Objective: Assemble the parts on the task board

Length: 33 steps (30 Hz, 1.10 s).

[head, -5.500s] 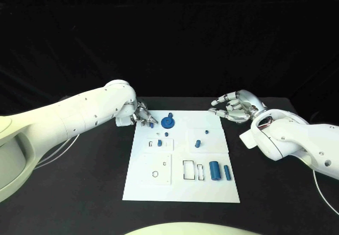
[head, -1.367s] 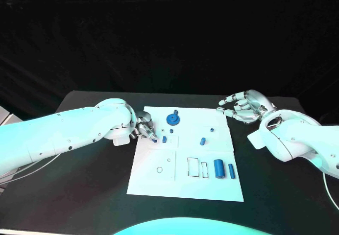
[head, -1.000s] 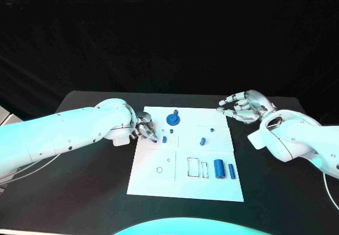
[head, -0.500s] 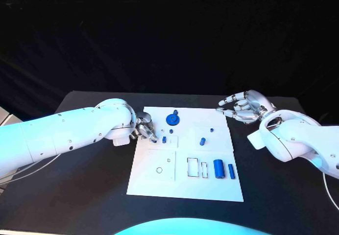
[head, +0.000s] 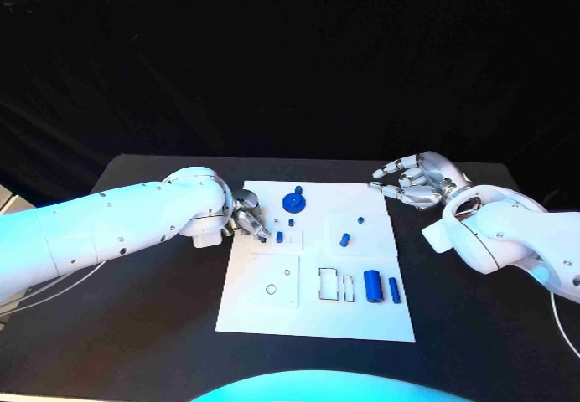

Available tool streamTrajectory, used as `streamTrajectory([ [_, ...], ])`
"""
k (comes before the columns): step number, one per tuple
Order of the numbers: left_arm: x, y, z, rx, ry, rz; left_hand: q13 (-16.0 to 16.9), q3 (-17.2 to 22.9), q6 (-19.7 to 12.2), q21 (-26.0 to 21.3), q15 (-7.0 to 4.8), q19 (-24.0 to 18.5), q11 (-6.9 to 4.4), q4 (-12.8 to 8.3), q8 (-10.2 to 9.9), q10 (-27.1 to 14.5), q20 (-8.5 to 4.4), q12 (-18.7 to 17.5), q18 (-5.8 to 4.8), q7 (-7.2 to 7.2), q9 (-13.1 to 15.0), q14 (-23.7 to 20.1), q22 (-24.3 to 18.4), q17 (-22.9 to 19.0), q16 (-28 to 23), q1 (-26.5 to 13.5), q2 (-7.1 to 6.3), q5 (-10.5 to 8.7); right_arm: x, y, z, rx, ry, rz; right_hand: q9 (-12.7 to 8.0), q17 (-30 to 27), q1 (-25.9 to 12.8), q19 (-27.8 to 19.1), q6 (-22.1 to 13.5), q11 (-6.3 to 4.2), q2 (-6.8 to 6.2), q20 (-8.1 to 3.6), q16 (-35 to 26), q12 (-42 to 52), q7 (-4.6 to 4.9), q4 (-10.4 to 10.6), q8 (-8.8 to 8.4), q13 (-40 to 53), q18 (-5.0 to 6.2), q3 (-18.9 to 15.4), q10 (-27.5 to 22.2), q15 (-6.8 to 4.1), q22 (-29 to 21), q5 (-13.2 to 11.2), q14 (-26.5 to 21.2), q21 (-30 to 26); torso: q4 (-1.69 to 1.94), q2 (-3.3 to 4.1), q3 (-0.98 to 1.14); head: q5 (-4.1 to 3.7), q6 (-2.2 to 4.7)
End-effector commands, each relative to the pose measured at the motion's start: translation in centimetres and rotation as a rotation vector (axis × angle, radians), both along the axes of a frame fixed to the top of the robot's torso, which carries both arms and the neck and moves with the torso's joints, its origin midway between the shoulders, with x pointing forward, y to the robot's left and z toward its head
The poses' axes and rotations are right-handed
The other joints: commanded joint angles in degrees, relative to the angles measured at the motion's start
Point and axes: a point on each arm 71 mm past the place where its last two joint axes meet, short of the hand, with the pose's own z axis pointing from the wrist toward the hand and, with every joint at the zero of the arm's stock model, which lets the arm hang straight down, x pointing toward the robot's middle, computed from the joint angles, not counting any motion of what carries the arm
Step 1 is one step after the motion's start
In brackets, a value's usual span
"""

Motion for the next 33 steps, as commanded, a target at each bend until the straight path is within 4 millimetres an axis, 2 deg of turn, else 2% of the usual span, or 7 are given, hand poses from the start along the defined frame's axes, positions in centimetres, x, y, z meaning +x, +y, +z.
streamTrajectory([
  [1, -0.6, -0.5, -0.8, 0.004, 0.047, -0.029, 0.07, 10.39, 0.24, 0.28, -0.46, 0.41, -0.07, -10.13, 0.03, 0.38, -0.06, 0.21, -0.81, -0.37, -0.03, 4.71, 0.06, 9.64, 0.37, -1.04, -0.05, 0.05, -0.1, 0.2, 0.0, -0.001, -0.001, 0.018, -0.13, 12.94, -0.32, 6.00, -0.11, -0.12, 0.11, 0.15, -0.39, -0.12, -0.20, 0.01, 0.39, 5.85, -0.39, -0.32, -0.31, 0.17, 15.10, -0.30, 5.48, 0.25, 0.09, -0.05, 0.00, -0.10, -0.05],
  [5, -0.5, -0.4, -0.9, 0.003, 0.044, -0.024, -0.07, 8.94, 0.32, 0.20, -0.62, 0.37, -0.29, -9.37, 0.10, 0.53, -0.21, 0.13, -0.80, -0.71, -0.15, 4.69, 0.02, 9.59, 0.36, -2.63, -0.41, -0.32, -0.1, 0.2, 0.0, -0.001, -0.002, 0.018, -0.13, 12.94, -0.32, 6.00, -0.11, -0.12, 0.11, 0.15, -0.39, -0.12, -0.20, 0.01, 0.39, 5.85, -0.39, -0.32, -0.31, 0.17, 15.10, -0.30, 5.48, 0.25, 0.10, -0.10, 0.00, -0.11, -0.07],
  [9, -0.4, -0.2, -0.9, 0.005, 0.041, -0.019, 0.03, 1.40, 1.34, -0.01, -0.96, 0.38, -0.68, -6.06, -0.17, 0.36, -0.56, 0.24, -0.83, -1.25, -1.01, 4.67, -0.04, 9.58, 0.36, -5.91, -0.71, -1.17, -0.1, 0.1, 0.0, -0.001, -0.003, 0.017, -0.14, 12.86, -0.34, 6.00, -0.11, -0.12, 0.11, 0.15, -0.42, -0.19, -0.20, 0.02, 0.39, 5.79, -0.39, -0.34, -0.37, 0.17, 15.10, -0.31, 5.46, 0.25, 0.09, -0.11, -0.01, -0.12, 0.01],
  [12, -0.4, -0.1, -0.9, 0.012, 0.040, -0.021, 0.07, -1.71, 1.59, -0.05, -0.94, 0.44, -0.61, -4.16, -0.42, 0.16, -0.59, 0.26, -0.85, -1.16, -1.45, 4.66, 0.01, 9.56, 0.36, -6.81, -0.43, -1.12, -0.1, 0.1, 0.0, -0.001, -0.004, 0.016, -0.14, 12.68, -0.38, 6.00, -0.13, -0.12, 0.09, 0.15, -0.49, -0.22, -0.19, 0.04, 0.39, 5.76, -0.39, -0.37, -0.39, 0.17, 15.10, -0.32, 5.42, 0.25, 0.05, -0.11, -0.02, -0.09, -0.02],
  [15, -0.4, 0.1, -0.9, 0.020, 0.040, -0.023, -0.16, -4.73, 1.74, -0.15, -0.89, 0.40, -0.53, -2.63, -0.53, -0.11, -0.56, 0.13, -0.83, -1.08, -1.74, 4.62, -0.06, 9.42, 0.30, -7.36, -0.74, -1.16, -0.1, 0.1, 0.0, 0.000, -0.005, 0.015, -0.15, 12.68, -0.42, 6.00, -0.13, -0.11, 0.07, 0.15, -0.49, -0.27, -0.19, 0.05, 0.39, 5.71, -0.39, -0.40, -0.45, 0.17, 15.10, -0.32, 5.42, 0.25, 0.03, -0.07, 0.01, -0.17, 0.03],
  [24, -0.3, 0.3, -0.9, 0.026, 0.034, -0.018, -0.33, -8.62, 1.80, -0.29, -0.82, 0.32, -0.41, -0.27, -0.68, -0.35, -0.51, 0.06, -0.80, -0.96, -2.09, 4.55, -0.20, 9.19, 0.20, -7.61, -0.88, -1.11, -0.1, 0.0, 0.0, 0.000, -0.006, 0.013, -0.15, 12.62, -0.50, 6.00, -0.15, -0.11, 0.04, 0.15, -0.51, -0.30, -0.19, 0.08, 0.38, 5.69, -0.39, -0.46, -0.47, 0.17, 15.10, -0.34, 5.40, 0.25, 0.05, -0.08, -0.06, -0.26, 0.09],
  [33, -0.1, 0.6, -0.7, 0.019, 0.018, -0.002, -0.29, -10.74, 1.84, -0.38, -0.80, 0.27, -0.39, 1.38, -0.66, -0.41, -0.48, 0.14, -0.77, -0.94, -2.22, 4.59, -0.30, 9.31, 0.25, -7.57, -0.66, -0.97, -0.1, 0.0, 0.0, -0.001, -0.007, 0.013, -0.16, 12.63, -0.59, 6.00, -0.17, -0.11, 0.02, 0.15, -0.51, -0.21, -0.18, 0.11, 0.38, 5.77, -0.39, -0.52, -0.39, 0.18, 15.10, -0.35, 5.41, 0.25, 0.02, -0.11, -0.09, -0.42, 0.25],
])
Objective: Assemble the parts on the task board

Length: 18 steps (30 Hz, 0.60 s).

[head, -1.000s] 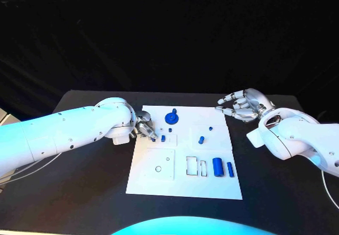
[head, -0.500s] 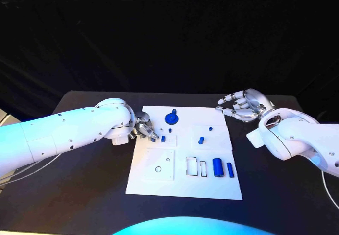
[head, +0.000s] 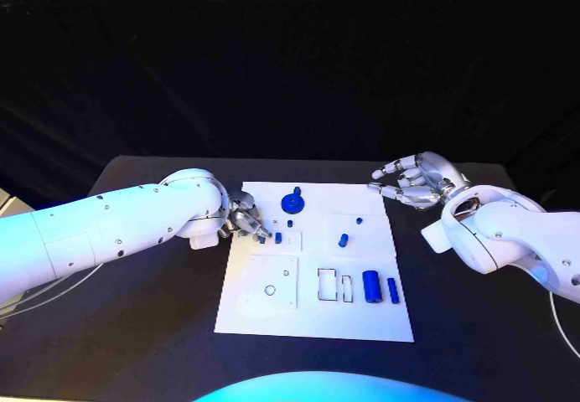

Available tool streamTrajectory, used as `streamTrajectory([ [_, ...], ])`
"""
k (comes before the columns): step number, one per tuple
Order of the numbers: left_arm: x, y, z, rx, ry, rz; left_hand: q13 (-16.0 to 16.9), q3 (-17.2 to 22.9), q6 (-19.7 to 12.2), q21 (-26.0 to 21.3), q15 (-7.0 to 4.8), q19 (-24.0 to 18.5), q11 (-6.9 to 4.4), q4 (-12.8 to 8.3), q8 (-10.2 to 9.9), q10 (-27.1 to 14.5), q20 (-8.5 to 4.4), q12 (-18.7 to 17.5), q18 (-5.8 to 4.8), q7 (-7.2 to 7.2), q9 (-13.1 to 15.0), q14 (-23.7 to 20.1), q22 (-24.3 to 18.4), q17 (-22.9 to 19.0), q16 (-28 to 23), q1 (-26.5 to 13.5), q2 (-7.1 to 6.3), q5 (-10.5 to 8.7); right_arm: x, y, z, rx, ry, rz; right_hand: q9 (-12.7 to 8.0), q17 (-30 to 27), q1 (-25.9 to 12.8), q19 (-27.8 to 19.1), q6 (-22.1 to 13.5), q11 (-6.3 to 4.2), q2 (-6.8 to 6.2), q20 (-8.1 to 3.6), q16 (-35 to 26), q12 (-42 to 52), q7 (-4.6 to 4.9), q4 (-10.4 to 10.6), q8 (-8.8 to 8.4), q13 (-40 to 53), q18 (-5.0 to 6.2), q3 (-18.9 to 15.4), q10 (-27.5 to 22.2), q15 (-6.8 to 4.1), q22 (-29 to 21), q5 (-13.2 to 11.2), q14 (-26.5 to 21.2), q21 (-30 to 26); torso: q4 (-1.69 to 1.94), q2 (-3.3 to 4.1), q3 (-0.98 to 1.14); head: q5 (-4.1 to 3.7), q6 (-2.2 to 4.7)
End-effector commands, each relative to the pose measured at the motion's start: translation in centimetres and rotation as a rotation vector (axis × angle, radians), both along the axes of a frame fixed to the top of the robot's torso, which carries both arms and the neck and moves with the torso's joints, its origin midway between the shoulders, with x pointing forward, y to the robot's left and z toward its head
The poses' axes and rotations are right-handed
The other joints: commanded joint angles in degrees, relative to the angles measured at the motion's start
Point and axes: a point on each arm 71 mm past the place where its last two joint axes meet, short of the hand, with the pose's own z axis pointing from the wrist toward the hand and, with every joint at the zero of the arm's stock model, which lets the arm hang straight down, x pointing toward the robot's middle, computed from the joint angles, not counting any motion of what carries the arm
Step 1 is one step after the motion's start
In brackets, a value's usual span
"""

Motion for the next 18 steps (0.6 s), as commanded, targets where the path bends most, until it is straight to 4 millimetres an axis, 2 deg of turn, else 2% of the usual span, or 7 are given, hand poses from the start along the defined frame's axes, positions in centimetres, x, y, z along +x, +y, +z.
streamTrajectory([
  [1, -0.2, 0.2, -0.4, 0.008, 0.013, -0.007, 0.10, -0.98, 0.10, -0.37, -0.37, -0.13, -0.06, 0.56, -0.14, -0.26, -0.06, 0.19, -0.78, 0.39, -0.12, 4.56, -0.06, 9.26, 0.23, -0.42, -0.02, -0.10, 0.0, 0.1, 0.0, 0.000, -0.006, 0.015, -0.08, 12.66, -0.59, 6.00, -0.17, -0.11, 0.02, 0.15, -0.29, -0.21, -0.18, -0.05, 0.38, 5.77, -0.39, -0.36, -0.39, 0.18, 15.07, -0.35, 5.41, 0.25, -0.04, -0.03, -0.01, -0.09, 0.20],
  [7, 0.0, 0.4, 0.1, -0.035, -0.015, 0.035, -2.43, -4.39, -0.68, -1.00, -0.25, -0.83, 0.16, 3.33, -0.14, -1.70, 0.02, -1.28, -0.54, 0.67, -0.19, 4.24, -1.25, 8.07, -0.27, -0.30, -0.53, -0.78, 0.0, 0.1, 0.0, 0.000, -0.006, 0.017, -0.08, 12.65, -0.62, 6.00, -0.17, -0.11, 0.02, 0.15, -0.29, -0.21, -0.18, -0.04, 0.38, 5.77, -0.39, -0.37, -0.39, 0.18, 15.07, -0.35, 5.41, 0.25, 0.02, -0.08, 0.01, -0.31, 0.37],
  [8, 0.1, 0.4, 0.3, -0.045, -0.020, 0.045, -6.62, -5.44, -2.54, -2.20, 0.17, -2.33, 0.73, 4.22, -0.52, -4.62, 0.29, -4.03, -0.12, 1.31, -0.22, 3.88, -3.53, 7.02, -0.75, 0.76, -0.61, -0.89, 0.0, 0.1, 0.0, 0.000, -0.006, 0.018, -0.10, 12.55, -0.83, 6.00, -0.20, -0.10, 0.02, 0.16, -0.33, -0.26, -0.18, -0.01, 0.38, 5.72, -0.39, -0.49, -0.43, 0.18, 15.07, -0.35, 5.38, 0.25, 0.02, -0.08, 0.03, -0.32, 0.39],
  [9, 0.1, 0.5, 0.4, -0.053, -0.023, 0.053, -7.77, -5.82, -3.24, -2.37, 0.38, -2.54, 0.99, 4.52, -0.70, -5.59, 0.49, -4.78, -0.10, 1.62, -0.27, 3.82, -3.78, 6.94, -0.80, 1.23, -0.59, -0.88, 0.0, 0.1, 0.0, 0.000, -0.006, 0.019, -0.10, 12.55, -0.84, 6.00, -0.20, -0.10, 0.02, 0.16, -0.33, -0.26, -0.18, 0.00, 0.38, 5.72, -0.39, -0.50, -0.43, 0.18, 15.07, -0.35, 5.38, 0.25, 0.02, -0.08, 0.05, -0.34, 0.46],
  [10, 0.2, 0.5, 0.5, -0.062, -0.026, 0.063, -10.13, -6.56, -6.84, -2.83, 1.13, -3.09, 2.00, 4.94, -2.79, -7.85, 1.01, -6.39, -0.03, 2.84, -1.21, 3.70, -4.54, 6.71, -0.90, 1.79, -0.63, -0.97, 0.0, 0.1, 0.0, 0.000, -0.006, 0.020, -0.11, 12.57, -0.97, 6.00, -0.21, -0.09, 0.00, 0.16, -0.32, -0.28, -0.18, 0.01, 0.39, 5.70, -0.39, -0.58, -0.45, 0.18, 15.07, -0.35, 5.39, 0.25, 0.00, -0.06, 0.05, -0.34, 0.49],
  [13, 0.3, 0.6, 0.7, -0.081, -0.031, 0.080, -10.42, -8.29, -9.45, -3.07, 2.34, -3.33, 3.29, 5.02, -4.60, -9.10, 2.19, -6.12, 0.06, 4.26, -2.59, 3.62, -4.84, 6.62, -0.89, 2.32, -0.13, -1.89, 0.0, 0.2, -0.1, -0.001, -0.005, 0.021, -0.11, 12.52, -1.10, 6.00, -0.22, -0.09, -0.02, 0.16, -0.34, -0.36, -0.18, 0.02, 0.39, 5.62, -0.39, -0.67, -0.52, 0.18, 15.07, -0.34, 5.37, 0.25, -0.04, -0.06, 0.05, -0.42, 0.59],
  [18, 0.4, 0.7, 1.1, -0.101, -0.041, 0.095, -10.39, -9.37, -9.65, -3.19, 2.63, -3.47, 3.57, 5.07, -4.75, -9.34, 2.64, -5.71, 0.18, 4.51, -3.04, 3.54, -5.04, 6.42, -0.94, 2.24, 0.17, -3.46, 0.0, 0.2, -0.1, -0.001, -0.003, 0.019, -0.12, 12.49, -1.14, 6.00, -0.23, -0.09, -0.01, 0.16, -0.36, -0.32, -0.18, 0.02, 0.39, 5.65, -0.39, -0.70, -0.49, 0.19, 15.07, -0.34, 5.37, 0.25, -0.04, -0.01, 0.02, -0.51, 0.66],
])
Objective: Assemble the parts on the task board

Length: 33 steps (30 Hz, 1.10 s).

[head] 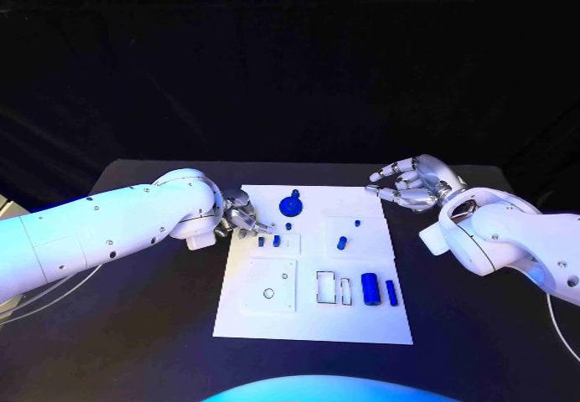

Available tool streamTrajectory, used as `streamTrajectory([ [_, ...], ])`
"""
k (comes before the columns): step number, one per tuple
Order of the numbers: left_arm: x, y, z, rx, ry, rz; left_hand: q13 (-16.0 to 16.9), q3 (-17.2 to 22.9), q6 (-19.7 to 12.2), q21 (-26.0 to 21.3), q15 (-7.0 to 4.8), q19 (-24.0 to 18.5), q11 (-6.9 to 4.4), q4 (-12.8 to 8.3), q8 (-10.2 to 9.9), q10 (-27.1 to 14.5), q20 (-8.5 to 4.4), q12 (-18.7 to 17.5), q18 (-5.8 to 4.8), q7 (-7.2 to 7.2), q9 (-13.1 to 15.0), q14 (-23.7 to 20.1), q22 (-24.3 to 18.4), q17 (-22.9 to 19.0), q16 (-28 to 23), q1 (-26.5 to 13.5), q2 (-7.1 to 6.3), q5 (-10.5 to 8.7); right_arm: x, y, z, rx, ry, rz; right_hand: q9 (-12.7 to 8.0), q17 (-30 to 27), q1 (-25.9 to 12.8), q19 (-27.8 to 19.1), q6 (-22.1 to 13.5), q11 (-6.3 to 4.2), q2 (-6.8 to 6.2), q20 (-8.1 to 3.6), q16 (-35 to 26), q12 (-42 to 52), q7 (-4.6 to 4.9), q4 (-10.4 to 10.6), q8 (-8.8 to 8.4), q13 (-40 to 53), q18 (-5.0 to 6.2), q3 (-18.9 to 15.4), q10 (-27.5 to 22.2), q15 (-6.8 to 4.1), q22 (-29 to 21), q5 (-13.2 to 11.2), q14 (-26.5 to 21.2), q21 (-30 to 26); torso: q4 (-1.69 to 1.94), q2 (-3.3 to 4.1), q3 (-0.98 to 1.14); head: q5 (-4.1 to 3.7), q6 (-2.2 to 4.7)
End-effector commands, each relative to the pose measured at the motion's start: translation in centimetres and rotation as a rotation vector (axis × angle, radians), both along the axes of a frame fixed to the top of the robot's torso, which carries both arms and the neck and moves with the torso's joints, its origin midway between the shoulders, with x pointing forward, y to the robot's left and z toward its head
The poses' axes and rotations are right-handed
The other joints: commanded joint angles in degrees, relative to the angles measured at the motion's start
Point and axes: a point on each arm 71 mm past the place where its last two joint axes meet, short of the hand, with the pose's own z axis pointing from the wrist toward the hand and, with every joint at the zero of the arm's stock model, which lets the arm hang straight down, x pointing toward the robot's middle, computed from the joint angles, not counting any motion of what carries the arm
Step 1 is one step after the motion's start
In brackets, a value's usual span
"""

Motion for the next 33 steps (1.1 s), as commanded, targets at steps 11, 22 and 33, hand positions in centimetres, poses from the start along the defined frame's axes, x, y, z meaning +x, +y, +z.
streamTrajectory([
  [11, 0.1, -1.5, 1.8, -0.253, -0.139, -0.009, -2.11, -0.53, -7.65, -12.94, 3.41, -14.86, 3.20, -0.69, -1.26, -11.36, 2.86, -2.43, 4.01, 3.21, -2.37, -5.10, -20.48, -9.88, -8.18, 12.24, 1.00, 0.72, 0.0, 0.0, -0.1, -0.002, -0.002, 0.018, -0.08, 12.55, -0.52, 6.00, -0.24, 0.12, -0.04, 0.16, -0.34, -0.32, -0.18, 0.00, 0.39, 5.61, -0.39, -0.40, -0.28, 0.18, 15.08, -0.31, 5.38, 0.25, 0.13, 0.03, 0.06, -0.29, 0.15],
  [22, -0.3, -3.1, 4.3, -0.388, -0.614, -0.204, -12.41, 4.93, -9.22, -22.93, 6.45, -22.21, 6.36, -3.82, -4.35, -23.01, 5.65, -13.36, 4.85, 5.63, -10.58, -24.92, -28.20, -35.77, -22.69, 24.96, -2.95, 0.71, 0.0, 0.0, -0.1, -0.003, -0.002, 0.020, -0.08, 12.43, -0.50, 6.00, -0.23, 0.11, 0.07, 0.16, -0.38, -0.32, -0.19, -0.06, 0.41, 5.61, -0.39, -0.37, -0.27, 0.18, 15.08, -0.23, 5.35, 0.25, 0.10, 0.10, 0.02, -0.36, 0.26],
  [33, -0.5, -5.1, 2.3, -0.262, -0.622, -0.348, -14.44, 4.51, -8.27, -22.48, 6.31, -21.59, 6.27, -4.70, -4.19, -24.38, 5.59, -13.99, 4.87, 5.23, -12.96, -24.46, -27.95, -36.77, -20.76, 25.50, -3.49, 0.54, 0.1, 0.1, -0.2, -0.004, 0.001, 0.023, -0.08, 12.45, -0.45, 6.00, -0.22, 0.10, 0.13, 0.16, -0.38, -0.31, -0.19, -0.10, 0.42, 5.62, -0.39, -0.34, -0.27, 0.17, 15.08, -0.16, 5.35, 0.25, 0.06, 0.12, -0.06, -0.52, 0.28],
])
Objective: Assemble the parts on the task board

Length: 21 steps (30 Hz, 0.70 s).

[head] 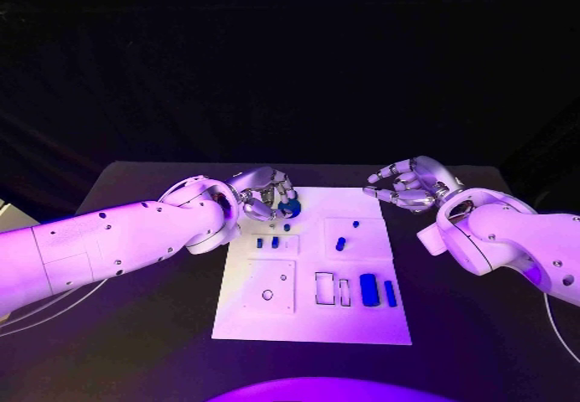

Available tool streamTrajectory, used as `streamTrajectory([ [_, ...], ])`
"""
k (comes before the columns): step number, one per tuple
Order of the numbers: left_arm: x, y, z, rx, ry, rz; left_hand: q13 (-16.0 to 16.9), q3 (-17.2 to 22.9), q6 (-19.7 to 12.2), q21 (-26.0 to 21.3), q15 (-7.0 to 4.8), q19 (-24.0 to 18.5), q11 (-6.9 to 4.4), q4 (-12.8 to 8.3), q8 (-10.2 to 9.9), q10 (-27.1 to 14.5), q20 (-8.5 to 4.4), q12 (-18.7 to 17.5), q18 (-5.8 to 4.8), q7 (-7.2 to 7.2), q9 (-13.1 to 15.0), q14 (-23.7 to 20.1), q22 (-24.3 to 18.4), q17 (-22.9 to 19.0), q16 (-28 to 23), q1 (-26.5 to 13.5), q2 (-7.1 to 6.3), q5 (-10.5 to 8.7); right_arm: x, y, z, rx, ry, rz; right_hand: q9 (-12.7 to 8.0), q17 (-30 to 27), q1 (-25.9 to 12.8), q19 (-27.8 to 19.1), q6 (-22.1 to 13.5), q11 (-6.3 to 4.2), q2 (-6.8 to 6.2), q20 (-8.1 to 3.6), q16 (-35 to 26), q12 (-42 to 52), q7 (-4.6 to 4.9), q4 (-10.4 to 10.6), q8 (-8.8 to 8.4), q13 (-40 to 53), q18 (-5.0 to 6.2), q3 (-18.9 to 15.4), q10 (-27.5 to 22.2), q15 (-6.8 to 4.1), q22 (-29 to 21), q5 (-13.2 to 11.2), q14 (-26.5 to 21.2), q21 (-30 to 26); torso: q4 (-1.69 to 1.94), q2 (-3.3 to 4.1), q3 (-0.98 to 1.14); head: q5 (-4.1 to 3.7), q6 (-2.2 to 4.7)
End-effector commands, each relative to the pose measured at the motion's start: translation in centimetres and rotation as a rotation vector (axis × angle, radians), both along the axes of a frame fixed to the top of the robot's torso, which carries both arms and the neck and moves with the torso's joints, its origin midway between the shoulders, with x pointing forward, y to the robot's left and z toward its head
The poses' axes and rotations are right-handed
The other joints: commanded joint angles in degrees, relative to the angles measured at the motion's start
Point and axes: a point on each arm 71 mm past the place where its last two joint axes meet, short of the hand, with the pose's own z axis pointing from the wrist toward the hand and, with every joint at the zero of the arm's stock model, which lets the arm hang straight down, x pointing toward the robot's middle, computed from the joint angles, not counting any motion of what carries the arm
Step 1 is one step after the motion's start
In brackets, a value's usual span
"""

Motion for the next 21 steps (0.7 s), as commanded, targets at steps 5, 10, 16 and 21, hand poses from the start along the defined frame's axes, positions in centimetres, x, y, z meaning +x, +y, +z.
streamTrajectory([
  [5, 0.1, -0.9, -1.1, 0.169, -0.047, -0.084, -0.87, -0.50, 0.77, 0.86, 0.05, 0.83, -0.16, -0.41, -0.20, -0.81, -0.05, -0.16, 0.63, 1.23, -1.38, 0.95, 0.47, -0.35, 1.63, 0.38, -0.24, -0.25, -0.1, 0.3, -0.1, -0.001, 0.000, 0.026, -0.09, 12.40, -0.39, 6.00, -0.21, 0.09, 0.18, 0.16, -0.39, -0.32, -0.20, -0.12, 0.21, 5.62, -0.39, -0.33, -0.28, 0.17, 15.05, -0.11, 5.35, 0.25, -0.07, 0.05, 0.00, -0.01, -0.09],
  [10, 0.4, -0.8, -1.9, 0.252, 0.004, -0.085, -1.39, -1.37, 1.28, 1.44, 0.04, 1.25, -0.21, -0.04, -0.19, -0.66, -0.05, 0.33, 0.64, 1.21, -2.39, 2.48, 0.81, 1.16, 3.86, -0.18, -0.20, -0.41, -0.1, 0.3, -0.1, -0.001, 0.000, 0.026, -0.09, 12.40, -0.39, 6.00, -0.21, 0.09, 0.18, 0.16, -0.39, -0.32, -0.20, -0.12, 0.21, 5.62, -0.39, -0.33, -0.28, 0.17, 15.05, -0.11, 5.35, 0.25, 0.01, 0.06, 0.05, -0.11, -0.22],
  [16, 0.5, -1.3, -2.3, 0.285, 0.020, -0.098, -1.79, -1.59, 2.36, 1.94, -0.07, 1.54, -0.35, 0.09, -0.12, -0.05, -0.11, 0.83, 0.65, 0.98, -3.22, 3.65, 1.11, 2.50, 5.54, -0.07, 0.01, -0.36, -0.1, 0.4, -0.1, 0.000, 0.000, 0.029, -0.09, 12.40, -0.39, 6.00, -0.21, 0.09, 0.18, 0.16, -0.39, -0.32, -0.20, -0.12, 0.21, 5.62, -0.39, -0.33, -0.28, 0.17, 15.05, -0.11, 5.35, 0.25, 0.05, 0.01, -0.06, -0.06, -0.29],
  [21, 0.5, -1.7, -2.4, 0.303, 0.025, -0.109, -3.15, -0.64, 6.17, 3.06, -0.66, 1.84, -0.97, 0.27, -1.29, 1.87, -0.52, 1.03, 0.65, -0.17, -5.69, 5.27, 1.85, 3.96, 8.13, 0.37, -0.10, -0.32, 0.0, 0.4, -0.1, -0.002, 0.000, 0.026, -0.10, 12.45, -0.27, 6.00, -0.20, 0.08, 0.25, 0.15, -0.37, -0.25, -0.21, -0.18, 0.23, 5.68, -0.39, -0.28, -0.22, 0.16, 15.05, -0.05, 5.36, 0.25, -0.13, 0.09, -0.02, 0.00, -0.34],
])
